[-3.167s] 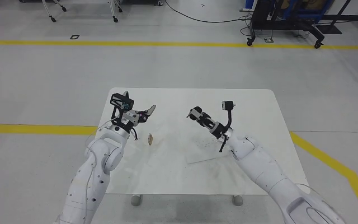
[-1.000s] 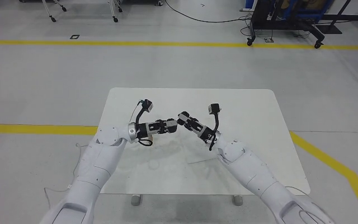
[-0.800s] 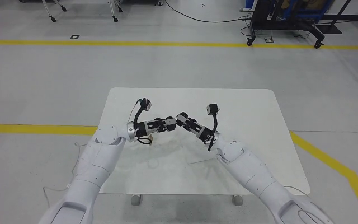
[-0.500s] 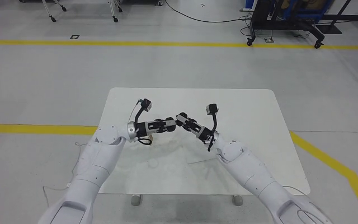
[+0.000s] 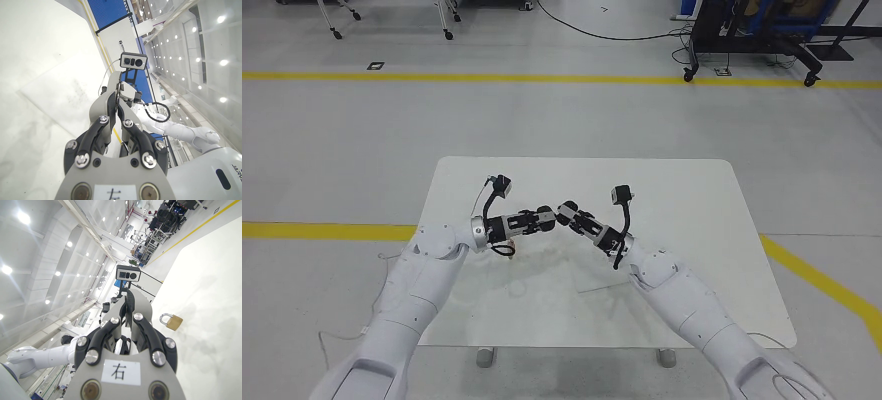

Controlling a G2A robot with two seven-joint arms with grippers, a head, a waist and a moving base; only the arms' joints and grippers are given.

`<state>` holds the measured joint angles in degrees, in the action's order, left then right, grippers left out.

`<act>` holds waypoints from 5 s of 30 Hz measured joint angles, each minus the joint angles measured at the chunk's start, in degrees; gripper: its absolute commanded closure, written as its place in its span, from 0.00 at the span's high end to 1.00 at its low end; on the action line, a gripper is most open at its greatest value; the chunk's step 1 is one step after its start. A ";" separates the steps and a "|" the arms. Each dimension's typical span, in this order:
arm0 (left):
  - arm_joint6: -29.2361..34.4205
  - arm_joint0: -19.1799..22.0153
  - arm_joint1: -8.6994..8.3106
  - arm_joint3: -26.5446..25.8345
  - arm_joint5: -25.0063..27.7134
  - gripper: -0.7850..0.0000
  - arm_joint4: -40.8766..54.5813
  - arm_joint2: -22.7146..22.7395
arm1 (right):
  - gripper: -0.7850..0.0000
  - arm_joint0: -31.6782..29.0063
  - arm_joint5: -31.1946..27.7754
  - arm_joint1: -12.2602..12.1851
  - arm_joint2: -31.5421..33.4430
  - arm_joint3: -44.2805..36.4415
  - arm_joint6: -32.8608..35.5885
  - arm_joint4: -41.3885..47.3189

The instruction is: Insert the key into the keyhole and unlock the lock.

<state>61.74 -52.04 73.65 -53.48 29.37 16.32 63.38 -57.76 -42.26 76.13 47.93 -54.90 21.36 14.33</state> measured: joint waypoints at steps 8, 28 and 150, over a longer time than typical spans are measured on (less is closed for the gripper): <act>0.46 0.20 -0.22 0.27 0.07 0.00 0.68 -0.03 | 1.00 -0.25 0.49 0.19 0.93 -0.10 0.68 -0.84; -0.13 0.34 -0.45 0.26 -0.96 0.00 1.84 0.24 | 1.00 -0.46 0.66 0.22 1.62 -0.32 1.19 -0.73; -2.05 -14.45 -12.52 -39.95 -27.75 0.88 -70.62 -1.56 | 0.00 -10.63 13.31 -9.30 23.85 -13.41 33.27 8.62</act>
<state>59.69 -66.49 61.13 -93.43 1.62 -54.30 61.82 -68.39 -28.95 66.83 71.78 -68.31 54.63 22.95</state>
